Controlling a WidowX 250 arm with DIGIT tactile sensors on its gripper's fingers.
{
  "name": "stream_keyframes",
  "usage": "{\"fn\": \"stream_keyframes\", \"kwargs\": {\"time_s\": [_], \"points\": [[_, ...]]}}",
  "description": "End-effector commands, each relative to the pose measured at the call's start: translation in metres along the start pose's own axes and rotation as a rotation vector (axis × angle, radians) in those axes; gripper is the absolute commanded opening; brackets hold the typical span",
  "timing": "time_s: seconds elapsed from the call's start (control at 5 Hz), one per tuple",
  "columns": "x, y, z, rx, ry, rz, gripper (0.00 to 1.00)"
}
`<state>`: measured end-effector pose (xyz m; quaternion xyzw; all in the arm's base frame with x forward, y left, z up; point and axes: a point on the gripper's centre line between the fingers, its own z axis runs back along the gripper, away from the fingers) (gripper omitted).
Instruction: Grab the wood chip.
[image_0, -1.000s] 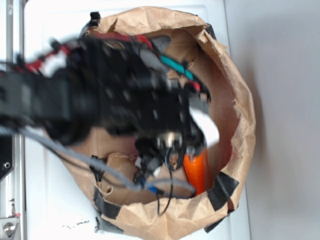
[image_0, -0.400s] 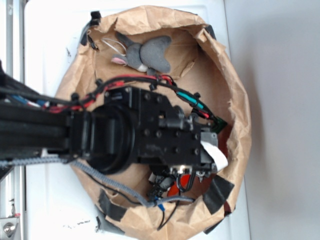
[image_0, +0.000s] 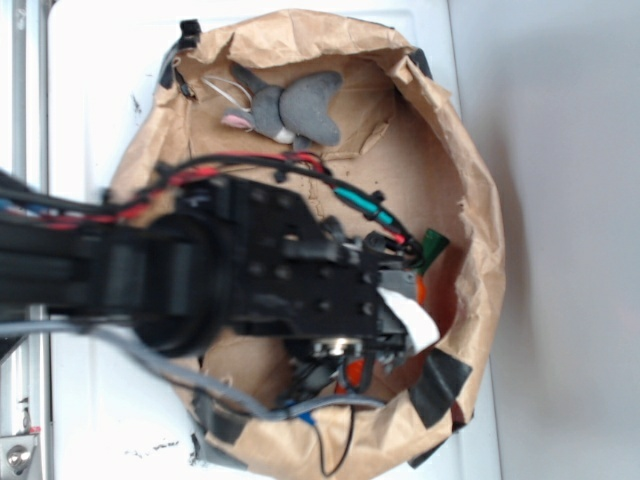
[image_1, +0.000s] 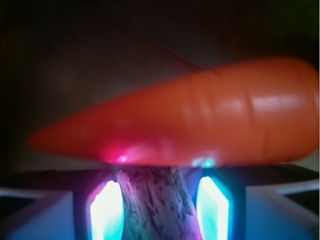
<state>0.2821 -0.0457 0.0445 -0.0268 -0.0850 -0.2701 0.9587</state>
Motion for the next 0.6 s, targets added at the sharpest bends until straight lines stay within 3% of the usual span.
{"fn": "stream_keyframes", "kwargs": {"time_s": [0.0, 0.4], "points": [[-0.005, 0.033, 0.100, -0.033, -0.186, 0.137, 0.00], [-0.039, 0.061, 0.147, -0.086, -0.128, 0.384, 0.00]]}}
